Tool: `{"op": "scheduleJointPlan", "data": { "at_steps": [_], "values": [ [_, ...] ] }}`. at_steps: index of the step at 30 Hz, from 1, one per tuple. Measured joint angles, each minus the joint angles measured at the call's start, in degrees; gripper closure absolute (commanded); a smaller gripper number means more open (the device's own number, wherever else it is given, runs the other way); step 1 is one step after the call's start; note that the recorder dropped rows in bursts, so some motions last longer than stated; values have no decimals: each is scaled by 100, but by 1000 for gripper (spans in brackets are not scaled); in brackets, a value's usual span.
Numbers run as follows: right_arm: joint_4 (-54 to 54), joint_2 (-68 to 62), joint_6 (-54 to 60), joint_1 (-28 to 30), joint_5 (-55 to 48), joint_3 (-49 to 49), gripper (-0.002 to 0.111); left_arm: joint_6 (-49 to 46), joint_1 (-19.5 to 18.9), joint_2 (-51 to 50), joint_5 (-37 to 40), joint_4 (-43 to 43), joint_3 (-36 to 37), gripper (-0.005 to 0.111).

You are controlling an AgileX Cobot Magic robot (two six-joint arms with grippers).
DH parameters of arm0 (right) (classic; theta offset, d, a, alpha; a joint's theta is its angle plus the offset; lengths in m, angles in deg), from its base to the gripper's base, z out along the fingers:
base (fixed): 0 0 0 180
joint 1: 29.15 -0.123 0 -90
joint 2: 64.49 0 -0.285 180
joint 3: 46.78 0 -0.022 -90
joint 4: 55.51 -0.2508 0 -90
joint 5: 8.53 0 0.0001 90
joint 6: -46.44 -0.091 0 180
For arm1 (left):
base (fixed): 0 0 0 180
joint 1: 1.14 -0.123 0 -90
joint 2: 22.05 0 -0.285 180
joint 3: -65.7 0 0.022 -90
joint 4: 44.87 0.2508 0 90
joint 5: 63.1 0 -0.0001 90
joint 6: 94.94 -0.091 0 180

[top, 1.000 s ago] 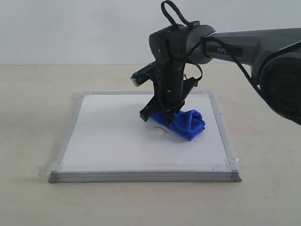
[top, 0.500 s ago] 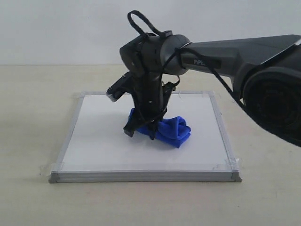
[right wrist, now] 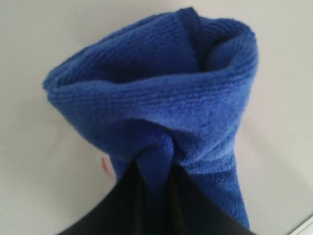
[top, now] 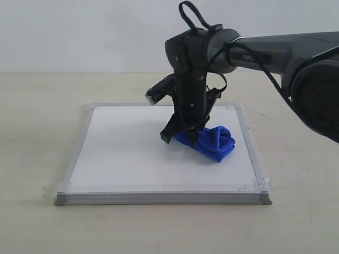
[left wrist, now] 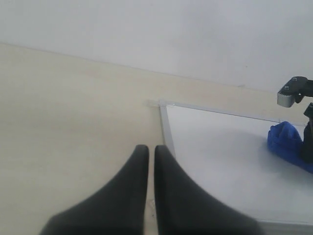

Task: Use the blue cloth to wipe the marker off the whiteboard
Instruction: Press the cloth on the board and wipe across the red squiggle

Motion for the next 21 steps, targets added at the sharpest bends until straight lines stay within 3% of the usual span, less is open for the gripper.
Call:
{"op": "scheduleJointPlan", "data": {
  "at_steps": [8,21],
  "values": [
    [160,330,259,-317,267,686,108,0,0,0,0,0,0,102],
    [204,646,-670,430,-12,1140,108,0,0,0,0,0,0,102]
  ]
}}
